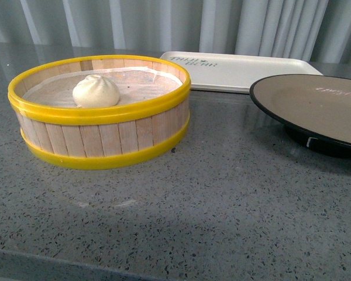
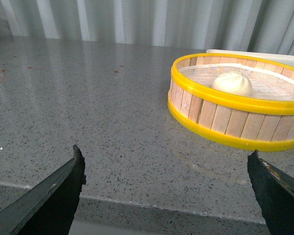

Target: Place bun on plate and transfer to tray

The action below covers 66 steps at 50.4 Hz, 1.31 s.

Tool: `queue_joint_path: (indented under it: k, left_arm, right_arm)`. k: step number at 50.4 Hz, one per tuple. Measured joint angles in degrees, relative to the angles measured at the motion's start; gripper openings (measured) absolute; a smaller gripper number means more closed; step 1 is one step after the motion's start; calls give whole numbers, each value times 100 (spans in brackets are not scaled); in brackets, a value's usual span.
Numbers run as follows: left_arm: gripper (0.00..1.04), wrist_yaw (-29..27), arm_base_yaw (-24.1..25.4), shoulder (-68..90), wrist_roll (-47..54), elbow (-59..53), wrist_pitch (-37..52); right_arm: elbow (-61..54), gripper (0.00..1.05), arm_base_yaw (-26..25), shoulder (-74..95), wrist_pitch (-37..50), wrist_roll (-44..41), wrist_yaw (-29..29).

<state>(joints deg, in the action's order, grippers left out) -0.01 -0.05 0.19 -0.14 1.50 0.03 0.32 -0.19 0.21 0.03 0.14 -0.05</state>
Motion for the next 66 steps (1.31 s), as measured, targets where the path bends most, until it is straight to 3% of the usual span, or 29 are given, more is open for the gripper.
queue_joint_path:
  k: [39,43,48,57,66]
  left_arm:
    - [98,2,0,2,0,0,-2]
    - [98,407,96,640,103,461,-1198]
    - [98,487,146,1895,138,1167,-2323]
    - [98,256,-13,2861,33,1943,-1639]
    - [98,-463,-968,4562,0,3187,-422]
  right_arm:
    - [0,96,0,0,0,0,0]
    - [0,96,0,0,0,0,4]
    - [0,96,2,0,0,-2,-13]
    - [0,96,2,0,0,-2,0]
    - [0,96,2,0,0,-2,0]
